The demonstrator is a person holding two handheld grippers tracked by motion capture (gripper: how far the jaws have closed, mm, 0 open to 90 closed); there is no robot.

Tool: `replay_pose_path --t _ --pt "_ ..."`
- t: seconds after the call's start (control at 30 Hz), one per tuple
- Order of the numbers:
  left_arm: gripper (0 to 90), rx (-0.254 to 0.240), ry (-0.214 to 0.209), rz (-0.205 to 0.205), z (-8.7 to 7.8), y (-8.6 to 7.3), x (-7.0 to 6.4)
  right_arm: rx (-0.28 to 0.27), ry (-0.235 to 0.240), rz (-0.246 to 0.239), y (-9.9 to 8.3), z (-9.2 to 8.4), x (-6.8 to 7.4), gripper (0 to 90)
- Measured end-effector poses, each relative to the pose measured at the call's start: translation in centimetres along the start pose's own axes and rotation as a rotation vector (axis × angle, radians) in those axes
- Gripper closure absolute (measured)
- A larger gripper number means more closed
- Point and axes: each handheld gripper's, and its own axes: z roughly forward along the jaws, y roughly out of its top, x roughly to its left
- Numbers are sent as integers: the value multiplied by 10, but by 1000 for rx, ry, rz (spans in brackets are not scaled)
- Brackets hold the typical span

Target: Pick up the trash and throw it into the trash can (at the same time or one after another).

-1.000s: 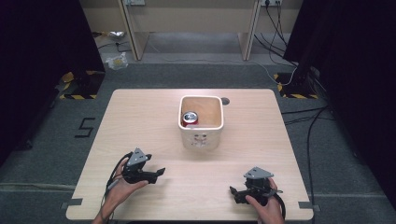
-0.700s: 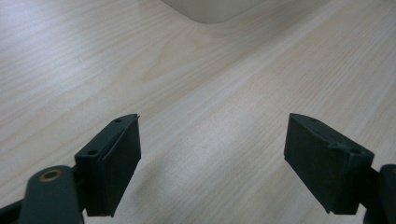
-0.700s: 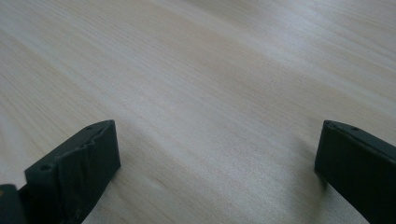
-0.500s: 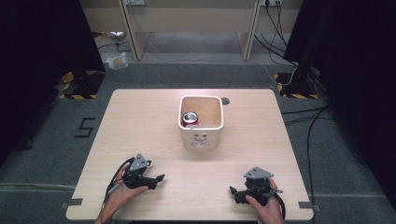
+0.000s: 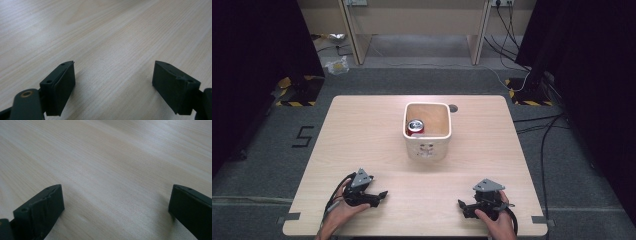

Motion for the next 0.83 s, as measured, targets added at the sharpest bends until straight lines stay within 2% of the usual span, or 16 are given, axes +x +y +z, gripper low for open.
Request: replay_pose_path --t 0.33,0.83 --pt "153 7 16 1 -2 -2 -2 0 -1 -1 0 0 0 3" --pt "151 6 13 -1 -1 -2 -2 0 0 -1 0 0 0 3"
